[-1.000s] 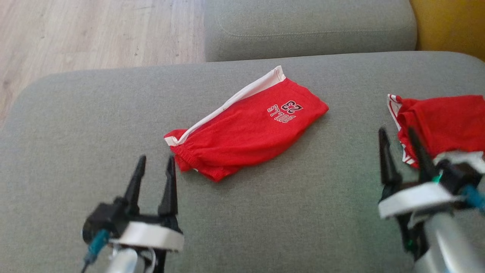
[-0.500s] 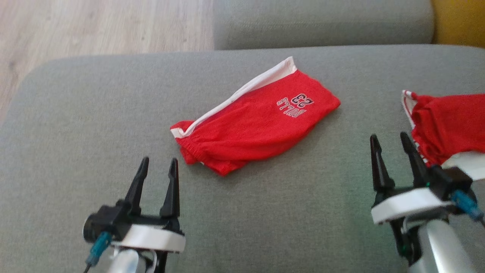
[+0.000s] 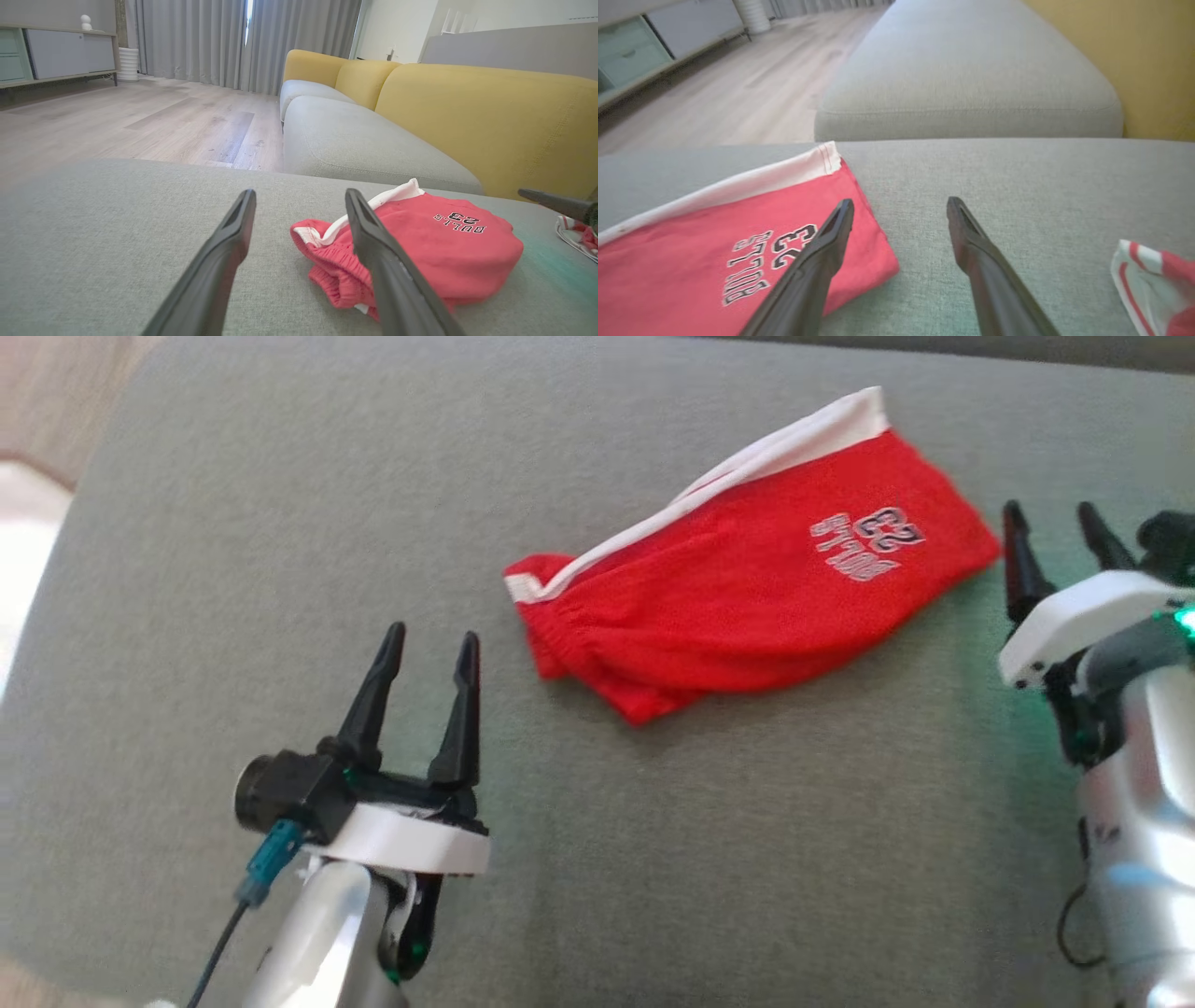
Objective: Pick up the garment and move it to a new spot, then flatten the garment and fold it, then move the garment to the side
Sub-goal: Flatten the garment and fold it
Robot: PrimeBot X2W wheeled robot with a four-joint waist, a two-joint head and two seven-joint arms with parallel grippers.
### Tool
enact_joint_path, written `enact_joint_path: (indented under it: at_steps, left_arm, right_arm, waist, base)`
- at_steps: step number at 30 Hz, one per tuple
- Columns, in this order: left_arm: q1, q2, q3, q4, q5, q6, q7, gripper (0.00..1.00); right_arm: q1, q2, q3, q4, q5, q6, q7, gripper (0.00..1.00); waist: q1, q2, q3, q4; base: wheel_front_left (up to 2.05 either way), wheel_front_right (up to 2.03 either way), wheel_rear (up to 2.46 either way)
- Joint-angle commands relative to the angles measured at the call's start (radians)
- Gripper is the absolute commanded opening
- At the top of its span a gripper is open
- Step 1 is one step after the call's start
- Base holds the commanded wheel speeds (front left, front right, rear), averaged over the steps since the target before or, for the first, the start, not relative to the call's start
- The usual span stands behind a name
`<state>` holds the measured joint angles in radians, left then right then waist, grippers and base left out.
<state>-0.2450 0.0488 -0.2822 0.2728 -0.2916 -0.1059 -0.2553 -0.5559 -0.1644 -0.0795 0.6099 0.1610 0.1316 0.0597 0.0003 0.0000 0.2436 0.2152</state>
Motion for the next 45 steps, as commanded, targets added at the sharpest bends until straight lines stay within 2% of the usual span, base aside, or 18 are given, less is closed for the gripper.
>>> enact_joint_path:
  at_steps: [1, 3, 6, 15, 16, 17, 26, 31, 35, 39, 45]
  left_arm:
    - [-0.036, 0.002, 0.021, -0.027, -0.005, -0.004, -0.006, 1.0]
    - [-0.047, 0.002, 0.003, -0.026, -0.021, 0.0, -0.006, 1.0]
    - [-0.051, 0.002, -0.013, -0.026, -0.034, 0.008, -0.006, 1.0]
    - [-0.065, 0.002, -0.044, -0.018, -0.054, 0.022, -0.006, 1.0]
    - [-0.068, 0.002, -0.051, -0.017, -0.056, 0.022, -0.006, 1.0]
    - [-0.072, 0.002, -0.058, -0.016, -0.057, 0.022, -0.006, 1.0]
    - [-0.074, 0.001, -0.063, -0.012, -0.048, 0.034, -0.006, 1.0]
    - [-0.052, 0.001, -0.043, -0.011, -0.038, 0.03, -0.006, 1.0]
    - [-0.034, 0.001, -0.03, -0.01, -0.034, 0.028, -0.006, 1.0]
    - [-0.012, 0.001, -0.019, -0.011, -0.029, 0.025, -0.006, 1.0]
    - [0.016, 0.001, -0.006, -0.016, -0.02, 0.022, -0.006, 1.0]
  right_arm:
    - [-0.037, -0.01, 0.013, -0.006, -0.01, -0.001, 0.004, 1.0]
    - [-0.093, -0.028, 0.002, 0.101, -0.031, -0.001, 0.014, 1.0]
    - [-0.135, -0.038, -0.007, 0.194, -0.033, -0.001, 0.015, 1.0]
    - [-0.217, -0.062, 0.065, 0.374, -0.048, -0.001, 0.011, 1.0]
    - [-0.221, -0.065, 0.079, 0.388, -0.05, -0.001, 0.009, 0.48]
    - [-0.226, -0.067, 0.093, 0.4, -0.051, -0.001, 0.003, 0.0]
    - [-0.233, -0.068, 0.165, 0.44, 0.013, -0.001, -0.119, 0.0]
    - [-0.18, -0.101, 0.182, 0.427, 0.052, -0.001, -0.17, 0.0]
    - [-0.14, -0.124, 0.143, 0.423, 0.076, -0.001, -0.184, 0.0]
    - [-0.08, -0.143, 0.06, 0.422, 0.073, -0.001, -0.199, 0.0]
    - [-0.02, -0.101, -0.005, 0.383, 0.058, -0.001, -0.199, 0.0]
  waist:
    - [-0.0003, 0.0, 0.042, 0.05]
    - [-0.0003, 0.0, 0.055, 0.078]
    - [-0.0003, 0.0, 0.061, 0.098]
    - [-0.0003, 0.0, 0.08, 0.112]
    - [-0.0003, 0.0, 0.081, 0.112]
    - [-0.0003, 0.0, 0.081, 0.111]
    - [-0.0003, 0.0, 0.034, 0.06]
    - [-0.0003, 0.0, -0.017, 0.015]
    - [-0.0003, 0.0, -0.05, -0.01]
    - [-0.0003, 0.0, -0.085, -0.035]
    - [-0.0003, 0.0, -0.104, -0.059]
  base:
    - [0.0, 0.0, 0.0]
    - [0.0, 0.0, 0.0]
    - [0.0, 0.0, 0.0]
    - [0.0, 0.0, 0.0]
    - [0.0, 0.0, 0.0]
    - [0.0, 0.0, 0.0]
    - [0.0, 0.0, 0.0]
    - [0.0, 0.0, 0.0]
    - [0.0, 0.0, 0.0]
    - [0.0, 0.0, 0.0]
    - [0.0, 0.0, 0.0]
